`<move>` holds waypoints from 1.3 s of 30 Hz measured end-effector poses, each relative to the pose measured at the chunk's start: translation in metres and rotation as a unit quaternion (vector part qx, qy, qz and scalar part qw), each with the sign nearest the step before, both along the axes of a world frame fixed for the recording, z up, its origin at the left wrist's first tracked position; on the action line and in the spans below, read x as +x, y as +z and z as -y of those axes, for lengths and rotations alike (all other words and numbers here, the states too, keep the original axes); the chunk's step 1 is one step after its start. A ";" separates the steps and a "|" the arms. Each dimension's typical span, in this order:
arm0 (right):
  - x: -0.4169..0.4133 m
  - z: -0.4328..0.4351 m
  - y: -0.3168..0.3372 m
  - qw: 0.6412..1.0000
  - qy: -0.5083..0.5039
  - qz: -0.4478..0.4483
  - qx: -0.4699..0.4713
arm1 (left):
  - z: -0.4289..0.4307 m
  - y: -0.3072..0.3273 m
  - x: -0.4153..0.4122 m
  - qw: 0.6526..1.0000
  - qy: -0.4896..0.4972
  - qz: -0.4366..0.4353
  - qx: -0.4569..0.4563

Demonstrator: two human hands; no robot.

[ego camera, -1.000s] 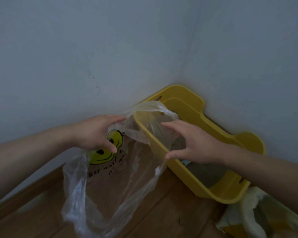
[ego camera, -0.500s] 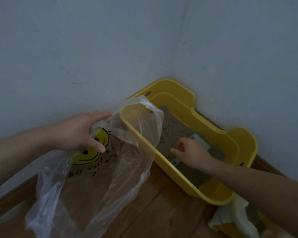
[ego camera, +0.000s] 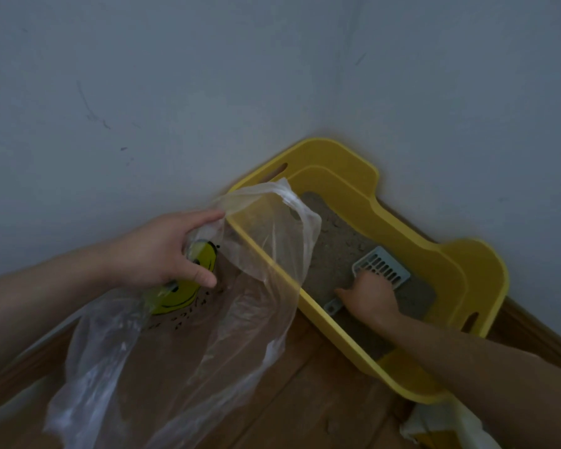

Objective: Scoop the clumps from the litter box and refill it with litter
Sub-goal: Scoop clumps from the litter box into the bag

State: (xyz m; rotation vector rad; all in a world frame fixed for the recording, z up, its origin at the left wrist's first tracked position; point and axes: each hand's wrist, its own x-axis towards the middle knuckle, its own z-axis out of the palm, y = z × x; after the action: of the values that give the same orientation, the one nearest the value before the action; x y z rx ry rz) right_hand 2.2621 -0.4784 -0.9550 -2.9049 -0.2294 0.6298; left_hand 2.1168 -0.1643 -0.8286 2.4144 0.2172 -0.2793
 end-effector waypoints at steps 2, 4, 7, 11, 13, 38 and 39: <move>0.002 0.002 0.000 0.999 -0.044 -0.017 0.019 | 0.000 0.000 -0.001 1.000 0.001 -0.001 -0.001; 0.004 0.005 0.001 0.996 -0.078 -0.024 0.031 | 0.000 0.000 -0.001 1.000 0.000 0.002 -0.007; 0.004 0.010 0.003 0.994 -0.099 -0.025 0.038 | 0.000 0.001 -0.003 1.000 -0.004 0.006 -0.007; 0.002 0.013 0.004 0.995 -0.093 -0.036 0.023 | 0.000 0.001 -0.002 1.000 -0.002 0.002 0.001; 0.003 0.012 0.006 0.995 -0.092 -0.037 0.023 | -0.001 0.002 -0.004 1.000 -0.002 0.001 0.000; -0.019 0.040 0.076 0.997 0.049 -0.027 0.058 | -0.017 0.032 -0.035 0.999 -0.001 -0.016 0.037; -0.017 0.043 0.078 0.997 0.049 -0.026 0.050 | -0.016 0.033 -0.035 1.000 0.000 -0.018 0.017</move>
State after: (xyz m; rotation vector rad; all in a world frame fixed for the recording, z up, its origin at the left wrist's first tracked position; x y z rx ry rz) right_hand 2.2448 -0.5213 -0.8769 -2.7922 -0.3865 0.6884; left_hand 2.0814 -0.1486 -0.7954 2.4434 0.2408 -0.3213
